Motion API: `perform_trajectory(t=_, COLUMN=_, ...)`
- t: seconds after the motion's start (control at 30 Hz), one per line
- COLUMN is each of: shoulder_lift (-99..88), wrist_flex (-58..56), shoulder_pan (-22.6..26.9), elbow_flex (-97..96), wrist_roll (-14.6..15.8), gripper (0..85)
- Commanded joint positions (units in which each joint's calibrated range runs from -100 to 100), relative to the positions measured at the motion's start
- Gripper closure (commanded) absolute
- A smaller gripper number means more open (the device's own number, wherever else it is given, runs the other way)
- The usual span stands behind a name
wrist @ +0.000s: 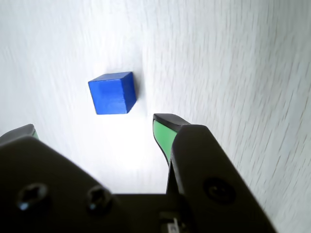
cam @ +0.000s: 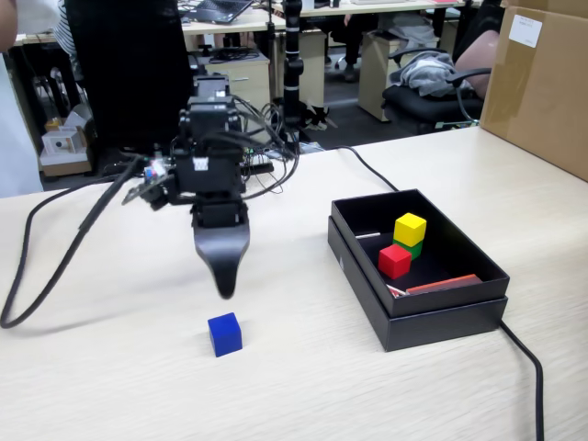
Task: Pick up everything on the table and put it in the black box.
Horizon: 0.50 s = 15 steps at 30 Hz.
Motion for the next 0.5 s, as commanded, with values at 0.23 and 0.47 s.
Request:
perform_trajectory(t=0.23, shoulder_lift=11.5, wrist_flex=-0.1, shoulder_pan=-0.3, elbow_flex=11.9, wrist_roll=-1.1, gripper=38.0)
perform_trajectory(t=0.47, shoulder_lift=20.1, wrist_flex=-0.1, shoulder_pan=-0.4, elbow_flex=17.0, wrist_roll=-1.4, gripper=53.2)
